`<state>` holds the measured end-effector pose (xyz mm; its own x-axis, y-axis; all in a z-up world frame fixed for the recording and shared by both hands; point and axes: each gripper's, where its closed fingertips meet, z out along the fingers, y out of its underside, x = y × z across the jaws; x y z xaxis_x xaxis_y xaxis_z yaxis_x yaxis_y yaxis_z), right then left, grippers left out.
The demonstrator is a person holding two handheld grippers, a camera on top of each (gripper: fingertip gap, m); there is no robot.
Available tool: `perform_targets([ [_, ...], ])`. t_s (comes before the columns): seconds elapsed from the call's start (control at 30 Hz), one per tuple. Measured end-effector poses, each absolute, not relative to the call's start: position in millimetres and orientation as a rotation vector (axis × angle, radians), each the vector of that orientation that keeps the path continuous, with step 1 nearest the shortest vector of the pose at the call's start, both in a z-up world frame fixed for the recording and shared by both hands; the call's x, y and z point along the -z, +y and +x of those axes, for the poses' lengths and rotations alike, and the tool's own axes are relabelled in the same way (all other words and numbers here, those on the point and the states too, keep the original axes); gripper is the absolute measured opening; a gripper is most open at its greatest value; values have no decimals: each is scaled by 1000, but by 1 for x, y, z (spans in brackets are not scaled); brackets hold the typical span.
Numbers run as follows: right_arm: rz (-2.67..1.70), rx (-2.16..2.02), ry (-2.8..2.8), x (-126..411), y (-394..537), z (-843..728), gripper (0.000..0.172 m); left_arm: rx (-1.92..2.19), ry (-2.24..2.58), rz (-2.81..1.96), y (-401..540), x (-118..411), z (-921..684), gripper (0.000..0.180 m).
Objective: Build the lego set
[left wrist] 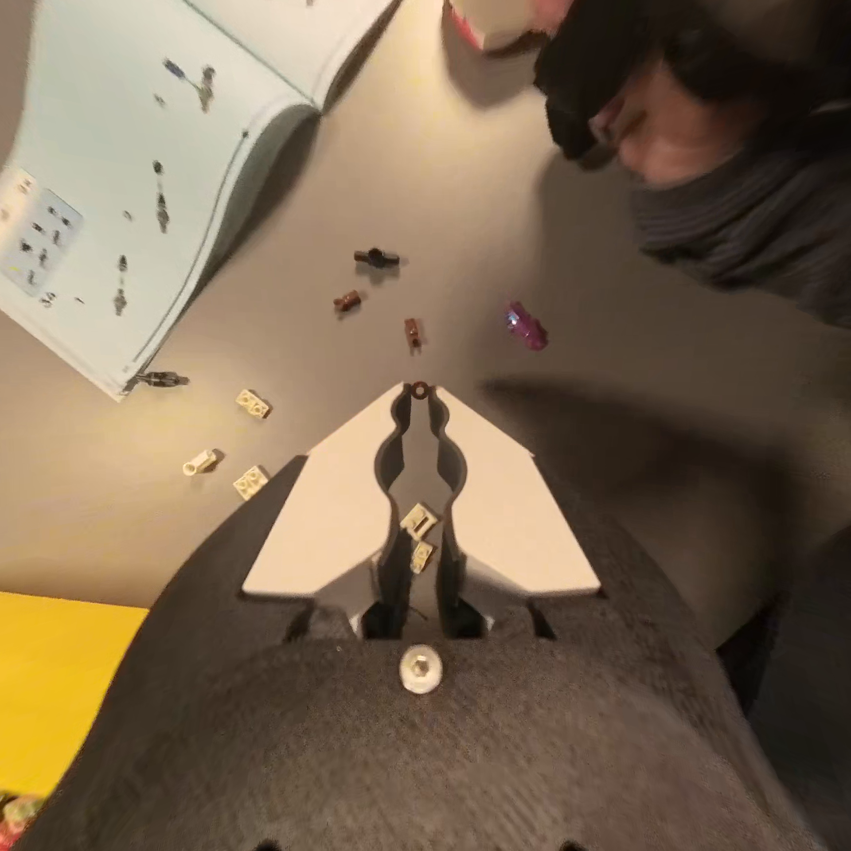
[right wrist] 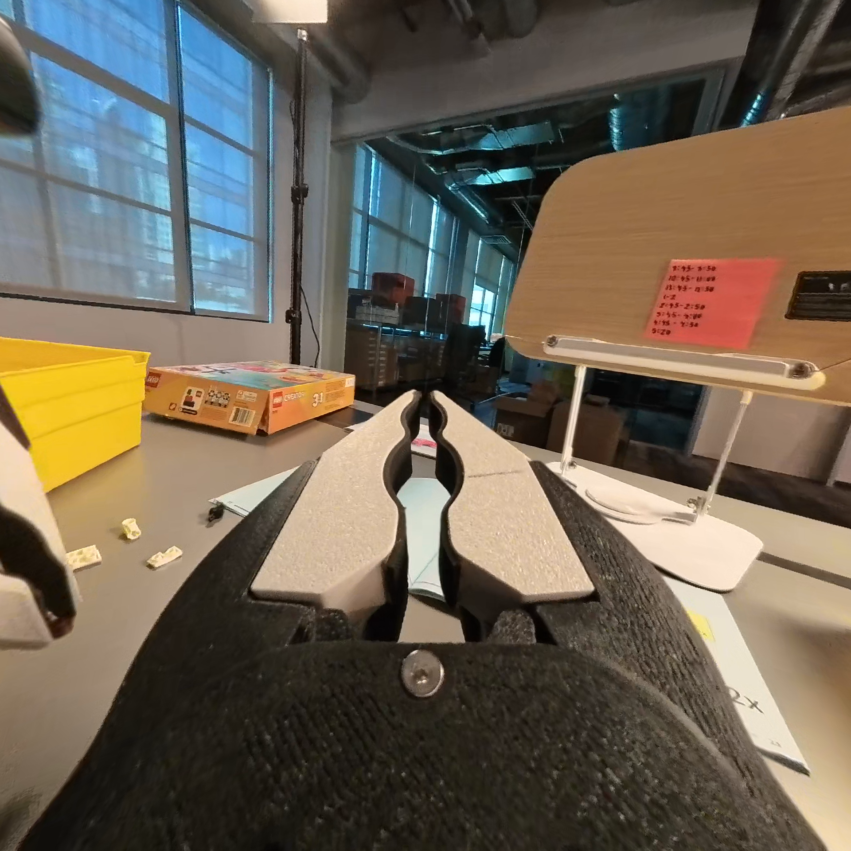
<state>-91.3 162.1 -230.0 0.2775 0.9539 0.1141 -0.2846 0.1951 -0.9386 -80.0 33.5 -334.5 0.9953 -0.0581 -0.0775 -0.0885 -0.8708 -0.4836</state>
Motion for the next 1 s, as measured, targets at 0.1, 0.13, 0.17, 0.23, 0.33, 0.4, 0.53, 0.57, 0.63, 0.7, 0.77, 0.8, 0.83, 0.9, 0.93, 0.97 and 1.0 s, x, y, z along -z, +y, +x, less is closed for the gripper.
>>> perform_targets([
  [0.1, -955, -1028, -894, 230, 156, -93, 0, -77, 91, -2669, 33, 347, -84, 7],
  [0.13, -950, -1026, -901, 230, 155, -94, 0, -67, 83, -2677, 32, 351, -85, 7],
  [0.17, -946, -1025, -906, 230, 154, -95, 0, -62, 74, -2687, 31, 355, -86, 7],
  [0.23, -943, -1025, -910, 230, 153, -95, 0, -55, 67, -2711, 29, 361, -86, 7],
  [0.33, -942, -1027, -916, 231, 152, -96, 0, -50, 70, -2727, 28, 367, -84, 7],
  [0.4, -936, -1029, -926, 231, 150, -96, 0, -50, 55, -2733, 28, 370, -85, 8],
  [0.53, -912, -1020, -956, 232, 144, -99, 0, -33, 17, -2727, 29, 372, -88, 22],
  [0.57, -906, -1016, -964, 232, 143, -99, 0, -38, 15, -2725, 29, 372, -89, 25],
  [0.63, -896, -1010, -973, 232, 141, -100, 0, -37, 10, -2725, 30, 371, -88, 36],
  [0.7, -894, -1008, -976, 233, 140, -100, 0, -33, 2, -2718, 31, 371, -87, 46],
  [0.77, -895, -1009, -974, 232, 140, -100, 0, -7, -17, -2690, 33, 367, -85, 40],
  [0.8, -895, -1009, -973, 232, 141, -100, 0, 22, -32, -2670, 35, 364, -83, 37],
  [0.83, -895, -1009, -972, 232, 141, -100, 0, 47, -45, -2649, 36, 359, -81, 36],
  [0.9, -896, -1010, -976, 233, 140, -100, 0, 62, -51, -2598, 40, 348, -80, 34],
  [0.93, -896, -1009, -977, 233, 140, -100, 0, 68, -44, -2580, 41, 344, -78, 32],
  [0.97, -895, -1009, -978, 233, 140, -100, 0, 66, -35, -2563, 41, 339, -77, 31],
  [1.0, -894, -1009, -977, 233, 140, -100, 0, 56, -25, -2550, 42, 336, -77, 30],
])
